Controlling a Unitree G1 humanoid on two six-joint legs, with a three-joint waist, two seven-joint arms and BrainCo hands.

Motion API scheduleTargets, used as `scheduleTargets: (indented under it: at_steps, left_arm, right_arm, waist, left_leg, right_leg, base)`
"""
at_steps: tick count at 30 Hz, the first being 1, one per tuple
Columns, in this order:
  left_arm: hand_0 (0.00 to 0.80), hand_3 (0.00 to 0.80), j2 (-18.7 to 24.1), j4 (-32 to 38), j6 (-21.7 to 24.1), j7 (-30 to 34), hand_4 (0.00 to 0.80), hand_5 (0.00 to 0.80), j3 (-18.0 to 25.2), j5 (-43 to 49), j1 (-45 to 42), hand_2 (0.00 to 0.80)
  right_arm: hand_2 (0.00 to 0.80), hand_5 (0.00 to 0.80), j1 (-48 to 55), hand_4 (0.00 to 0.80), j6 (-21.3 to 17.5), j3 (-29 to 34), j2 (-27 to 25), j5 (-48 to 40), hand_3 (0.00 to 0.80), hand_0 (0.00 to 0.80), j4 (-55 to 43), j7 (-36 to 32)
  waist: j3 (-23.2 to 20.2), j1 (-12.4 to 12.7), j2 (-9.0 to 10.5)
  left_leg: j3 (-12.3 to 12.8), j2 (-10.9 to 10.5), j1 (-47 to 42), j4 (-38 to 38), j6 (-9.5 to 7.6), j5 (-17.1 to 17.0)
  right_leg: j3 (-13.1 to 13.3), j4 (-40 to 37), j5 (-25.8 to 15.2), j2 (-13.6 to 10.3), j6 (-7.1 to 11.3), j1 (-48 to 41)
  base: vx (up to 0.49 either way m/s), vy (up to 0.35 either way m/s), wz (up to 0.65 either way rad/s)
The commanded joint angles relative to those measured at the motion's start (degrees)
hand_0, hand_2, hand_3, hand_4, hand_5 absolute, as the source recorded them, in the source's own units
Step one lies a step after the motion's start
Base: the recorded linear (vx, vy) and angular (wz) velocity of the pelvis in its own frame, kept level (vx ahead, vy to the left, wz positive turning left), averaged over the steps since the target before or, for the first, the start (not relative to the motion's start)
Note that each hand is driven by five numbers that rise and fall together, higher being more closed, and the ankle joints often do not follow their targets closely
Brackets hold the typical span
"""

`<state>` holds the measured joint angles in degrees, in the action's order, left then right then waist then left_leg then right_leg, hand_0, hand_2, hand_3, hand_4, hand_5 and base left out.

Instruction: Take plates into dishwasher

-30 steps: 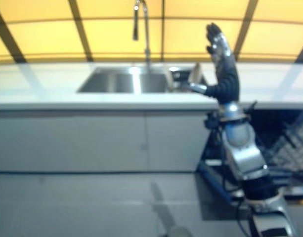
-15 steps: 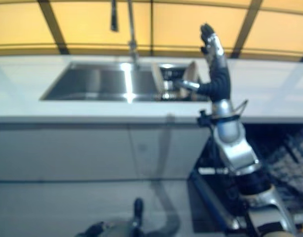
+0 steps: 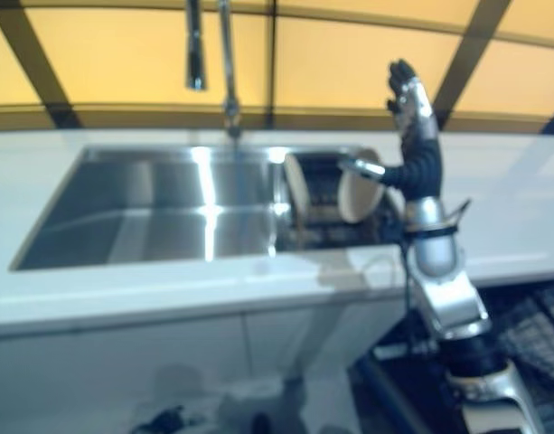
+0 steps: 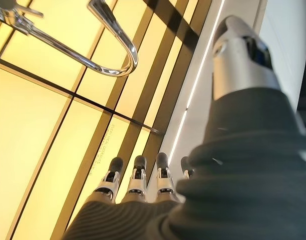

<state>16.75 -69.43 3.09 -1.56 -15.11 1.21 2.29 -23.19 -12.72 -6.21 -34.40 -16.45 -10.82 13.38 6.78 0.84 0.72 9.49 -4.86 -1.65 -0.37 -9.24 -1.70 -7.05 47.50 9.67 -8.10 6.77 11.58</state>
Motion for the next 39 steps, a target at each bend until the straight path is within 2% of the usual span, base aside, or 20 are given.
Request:
scheduleTargets:
  at_steps: [1, 4, 6, 8, 16, 24, 26, 28, 30, 31, 32, 33, 35, 37, 39]
  left_arm:
    - [0.000, 0.000, 1.57, 1.26, -0.20, 1.23, 0.000, 0.000, -1.86, 0.20, 1.74, 0.000]
    - [0.000, 0.000, 0.97, 2.19, -1.21, 0.80, 0.000, 0.000, -2.25, 1.39, 2.55, 0.000]
    - [0.000, 0.000, 0.52, 2.40, -1.85, 0.41, 0.000, 0.000, -2.53, 1.76, 2.25, 0.000]
    - [0.000, 0.000, 0.49, 2.37, -2.29, 0.79, 0.000, 0.000, -2.22, 2.55, 2.05, 0.000]
    - [0.000, 0.000, 0.59, 1.83, -3.57, 1.49, 0.000, 0.000, -1.38, 2.62, 0.89, 0.000]
    - [0.000, 0.000, -0.40, 2.41, -2.41, 1.78, 0.000, 0.000, -1.10, 2.46, -0.73, 0.000]
    - [0.000, 0.000, -0.65, 2.99, -2.34, 1.90, 0.000, 0.000, -1.25, 2.96, -1.12, 0.000]
    - [0.000, 0.000, -0.61, 3.14, -2.18, 2.16, 0.000, 0.000, -1.36, 3.42, -1.25, 0.000]
    - [0.000, 0.000, -0.39, 3.30, -2.42, 2.34, 0.000, 0.000, -1.14, 3.86, -1.41, 0.000]
    - [0.000, 0.000, -0.36, 3.45, -2.66, 2.46, 0.000, 0.000, -1.00, 4.10, -1.42, 0.000]
    - [0.000, 0.000, -0.05, 3.69, -3.07, 2.67, 0.000, 0.000, -0.92, 4.50, -1.60, 0.000]
    - [0.000, 0.000, 0.28, 3.97, -3.51, 2.79, 0.000, 0.000, -1.08, 4.72, -1.70, 0.000]
    - [0.000, 0.000, 1.16, 4.65, -4.00, 2.85, 0.000, 0.000, -1.45, 5.01, -2.19, 0.000]
    - [0.000, 0.000, 2.36, 5.27, -4.42, 3.48, 0.000, 0.000, -1.82, 5.03, -2.51, 0.000]
    - [0.000, 0.000, 3.11, 5.33, -4.29, 4.02, 0.000, 0.000, -1.93, 5.09, -2.75, 0.000]
  right_arm:
    - [0.000, 0.000, -3.64, 0.000, -3.99, 3.99, -1.70, 0.09, 0.000, 0.000, 2.47, 2.79]
    - [0.000, 0.000, -3.90, 0.000, -4.08, 4.33, -1.92, 1.24, 0.000, 0.000, 2.04, 3.61]
    - [0.000, 0.000, -4.34, 0.000, -2.80, 4.39, -2.23, 2.19, 0.000, 0.000, 1.23, 3.66]
    - [0.000, 0.000, -4.88, 0.000, -1.85, 4.41, -2.53, 2.93, 0.000, 0.000, 1.01, 3.37]
    - [0.000, 0.000, -7.01, 0.000, 0.91, 2.87, -4.87, 4.89, 0.000, 0.000, 1.59, 2.49]
    - [0.000, 0.000, -7.23, 0.000, 1.03, 2.99, -5.48, 2.33, 0.000, 0.000, 2.81, 1.76]
    - [0.000, 0.000, -7.64, 0.000, 0.80, 3.06, -5.58, 5.07, 0.000, 0.000, 3.54, 1.64]
    - [0.000, 0.000, -8.49, 0.000, 0.30, 3.11, -7.66, 13.39, 0.000, 0.000, 4.11, 1.70]
    - [0.000, 0.000, -10.25, 0.000, -0.70, 3.11, -13.14, 27.98, 0.000, 0.000, 5.48, 3.83]
    - [0.000, 0.000, -11.05, 0.000, -1.07, 2.83, -15.01, 32.49, 0.000, 0.000, 6.18, 4.76]
    - [0.000, 0.000, -13.52, 0.000, -1.82, 1.36, -20.76, 43.53, 0.000, 0.000, 7.81, 7.22]
    - [0.000, 0.000, -16.53, 0.000, -2.09, -0.92, -25.62, 50.52, 0.000, 0.000, 9.32, 7.21]
    - [0.000, 0.000, -23.31, 0.000, -1.38, -7.36, -34.76, 51.78, 0.000, 0.000, 10.75, 6.85]
    - [0.000, 0.000, -29.01, 0.000, -2.58, -12.89, -40.50, 54.07, 0.000, 0.000, 11.53, 4.89]
    - [0.000, 0.000, -34.12, 0.000, -6.09, -17.99, -43.98, 56.52, 0.000, 0.000, 12.87, 4.39]
  waist:
    - [-1.31, 0.58, 1.32]
    - [-0.96, -0.72, 1.94]
    - [-1.20, -1.20, 1.94]
    - [-1.69, -1.18, 1.75]
    - [-3.82, -0.06, 2.22]
    - [-4.56, -0.08, 2.62]
    - [-4.57, 0.05, 2.57]
    - [-4.51, 0.13, 2.64]
    - [-4.69, 0.27, 2.94]
    - [-4.70, 0.32, 2.99]
    - [-4.73, 0.59, 3.29]
    - [-4.93, 0.86, 3.69]
    - [-5.40, 1.24, 4.61]
    - [-5.76, 1.40, 5.39]
    - [-6.00, 1.32, 5.86]
  left_leg:
    - [-6.04, 0.57, -1.85, -2.78, 5.81, 2.09]
    - [-8.36, 0.22, -3.27, -3.49, 6.71, 2.87]
    - [-9.03, 0.09, -3.99, -4.00, 6.80, 3.11]
    - [-9.40, 0.36, -4.11, -4.21, 7.00, 3.02]
    - [-7.30, 1.43, -3.31, -4.63, 7.81, 2.56]
    - [-4.81, 2.30, -3.58, -4.62, 8.71, 2.78]
    - [-4.33, 2.50, -3.65, -4.46, 8.89, 2.84]
    - [-3.98, 2.72, -3.71, -4.10, 9.06, 2.86]
    - [-3.85, 2.84, -3.75, -3.92, 9.31, 2.83]
    - [-3.85, 2.86, -3.77, -3.86, 9.38, 2.86]
    - [-3.90, 2.94, -4.00, -3.67, 9.50, 3.12]
    - [-3.95, 2.94, -3.89, -3.48, 9.60, 3.19]
    - [-4.03, 3.02, -3.41, -3.33, 9.65, 3.00]
    - [-4.30, 3.09, -3.25, -3.12, 9.72, 3.02]
    - [-4.58, 3.06, -3.21, -2.95, 9.65, 3.14]
  right_leg:
    - [-3.64, -27.15, -13.96, 0.52, -1.51, -1.53]
    - [-1.36, -40.60, -15.48, 1.74, -0.64, -4.66]
    - [0.16, -41.28, -16.45, 2.22, -0.21, -5.22]
    - [0.75, -43.08, -14.61, 2.86, -0.38, -6.77]
    - [-0.37, -48.16, -12.64, 4.07, -0.98, -12.35]
    - [-0.90, -52.31, -12.91, 5.37, -1.83, -14.56]
    - [-1.20, -52.50, -12.83, 5.56, -2.01, -14.89]
    - [-1.44, -52.46, -12.57, 5.78, -2.24, -15.30]
    - [-1.69, -52.50, -12.28, 5.98, -2.31, -15.67]
    - [-1.79, -52.50, -12.19, 6.01, -2.30, -15.77]
    - [-2.04, -52.50, -11.89, 6.13, -2.24, -16.20]
    - [-2.26, -52.50, -11.76, 6.19, -2.17, -16.33]
    - [-2.60, -52.50, -11.68, 6.32, -2.18, -16.19]
    - [-2.72, -52.37, -11.45, 6.52, -2.26, -16.29]
    - [-2.79, -52.31, -11.22, 6.66, -2.29, -16.46]
  base:
    - [0.258, -0.185, 0.27]
    - [0.235, -0.142, 0.27]
    - [0.173, -0.059, 0.43]
    - [0.138, -0.066, 0.25]
    - [0.079, -0.098, -0.01]
    - [0.041, -0.103, -0.02]
    - [0.031, -0.091, 0.01]
    - [0.037, -0.073, 0.01]
    - [0.041, -0.057, 0.02]
    - [0.048, -0.062, 0.04]
    - [0.045, -0.062, 0.08]
    - [0.049, -0.074, 0.10]
    - [0.023, -0.064, 0.12]
    - [0.027, -0.051, 0.07]
    - [0.023, -0.039, 0.06]
